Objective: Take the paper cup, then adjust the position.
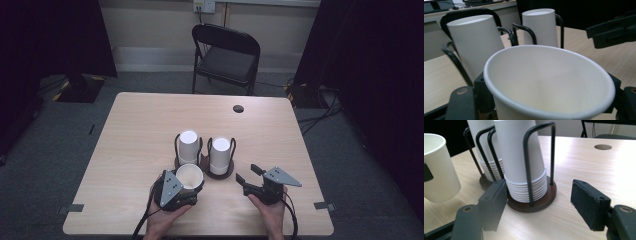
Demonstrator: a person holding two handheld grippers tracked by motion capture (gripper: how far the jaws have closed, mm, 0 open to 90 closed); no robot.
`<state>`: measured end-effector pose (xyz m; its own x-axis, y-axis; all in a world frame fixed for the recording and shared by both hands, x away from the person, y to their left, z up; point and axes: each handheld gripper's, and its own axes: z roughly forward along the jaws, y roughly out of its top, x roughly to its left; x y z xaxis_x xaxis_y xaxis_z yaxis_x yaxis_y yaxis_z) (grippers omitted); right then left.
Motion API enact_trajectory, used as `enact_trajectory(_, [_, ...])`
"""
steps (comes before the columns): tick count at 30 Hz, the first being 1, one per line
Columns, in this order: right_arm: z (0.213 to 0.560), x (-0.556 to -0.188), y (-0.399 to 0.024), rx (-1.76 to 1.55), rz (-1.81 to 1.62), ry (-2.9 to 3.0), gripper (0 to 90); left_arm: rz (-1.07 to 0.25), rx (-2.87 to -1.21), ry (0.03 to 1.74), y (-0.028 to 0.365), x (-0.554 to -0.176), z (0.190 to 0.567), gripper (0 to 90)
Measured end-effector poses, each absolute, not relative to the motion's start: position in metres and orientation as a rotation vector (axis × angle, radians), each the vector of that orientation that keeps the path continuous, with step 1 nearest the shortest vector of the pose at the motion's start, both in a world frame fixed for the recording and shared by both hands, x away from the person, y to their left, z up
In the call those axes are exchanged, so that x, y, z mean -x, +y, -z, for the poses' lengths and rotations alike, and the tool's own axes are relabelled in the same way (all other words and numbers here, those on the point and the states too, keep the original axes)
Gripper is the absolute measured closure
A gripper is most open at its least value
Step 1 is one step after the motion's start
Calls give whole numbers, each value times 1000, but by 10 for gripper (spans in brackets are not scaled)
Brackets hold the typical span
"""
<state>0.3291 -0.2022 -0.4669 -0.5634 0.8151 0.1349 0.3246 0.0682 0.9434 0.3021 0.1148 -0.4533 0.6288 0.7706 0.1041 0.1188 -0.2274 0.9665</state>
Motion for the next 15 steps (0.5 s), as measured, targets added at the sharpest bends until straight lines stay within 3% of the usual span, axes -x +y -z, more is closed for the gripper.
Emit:
enact_trajectory(4, [471, -329, -208, -1143, -1507, 1880, 215, -725, -1703, 752, 124, -306, 451, 236])
enact_trajectory(15, [480, -330, -217, -1199, -1463, 1818, 198, -752, -1663, 802, 145, -317, 445, 236])
